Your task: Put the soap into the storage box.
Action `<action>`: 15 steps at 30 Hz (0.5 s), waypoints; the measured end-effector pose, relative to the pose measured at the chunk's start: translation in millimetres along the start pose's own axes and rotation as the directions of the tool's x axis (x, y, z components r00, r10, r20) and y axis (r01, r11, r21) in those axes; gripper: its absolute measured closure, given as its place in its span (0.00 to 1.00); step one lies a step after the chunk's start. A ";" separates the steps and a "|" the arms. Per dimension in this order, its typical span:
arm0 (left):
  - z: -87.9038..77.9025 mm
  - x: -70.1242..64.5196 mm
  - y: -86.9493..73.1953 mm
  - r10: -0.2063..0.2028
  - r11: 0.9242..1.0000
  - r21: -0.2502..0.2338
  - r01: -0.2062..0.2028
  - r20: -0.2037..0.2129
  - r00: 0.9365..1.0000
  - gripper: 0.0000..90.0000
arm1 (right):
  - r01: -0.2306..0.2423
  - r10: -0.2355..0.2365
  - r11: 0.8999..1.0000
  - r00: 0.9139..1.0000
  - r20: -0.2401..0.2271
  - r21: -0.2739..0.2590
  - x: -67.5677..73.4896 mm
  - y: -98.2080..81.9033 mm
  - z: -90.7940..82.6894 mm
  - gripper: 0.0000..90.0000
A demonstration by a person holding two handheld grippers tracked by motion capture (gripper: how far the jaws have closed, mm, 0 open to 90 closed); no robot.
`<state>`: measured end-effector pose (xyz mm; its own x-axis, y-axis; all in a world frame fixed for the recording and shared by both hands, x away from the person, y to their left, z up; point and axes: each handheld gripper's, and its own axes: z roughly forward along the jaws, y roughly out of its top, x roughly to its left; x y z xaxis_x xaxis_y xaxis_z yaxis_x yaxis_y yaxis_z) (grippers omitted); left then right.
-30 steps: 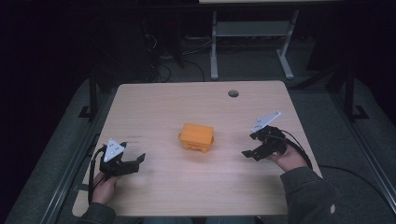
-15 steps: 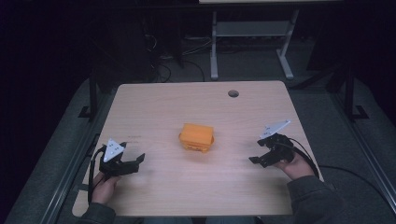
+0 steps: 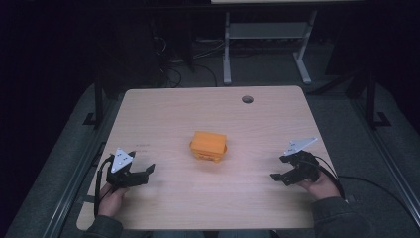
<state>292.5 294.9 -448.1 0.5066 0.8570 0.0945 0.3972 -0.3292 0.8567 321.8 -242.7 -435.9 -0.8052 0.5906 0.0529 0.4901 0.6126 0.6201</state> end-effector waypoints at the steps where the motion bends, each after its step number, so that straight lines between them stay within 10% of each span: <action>1: 0.0 0.0 0.0 0.000 1.000 0.000 0.000 0.000 1.000 0.16 | 0.000 0.000 1.000 1.000 0.000 0.000 0.0 0.0 0.0 0.23; 15: -2.1 0.7 -0.6 0.016 1.000 0.008 -0.016 0.002 1.000 0.16 | -0.033 0.033 0.999 0.999 0.015 -0.014 8.5 -27.1 3.4 0.24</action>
<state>291.0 296.6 -447.5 0.5143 0.8509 0.1073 0.3949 -0.3460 0.8511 302.8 -252.5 -454.9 -0.7833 0.6186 0.0616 0.5116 0.5852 0.6291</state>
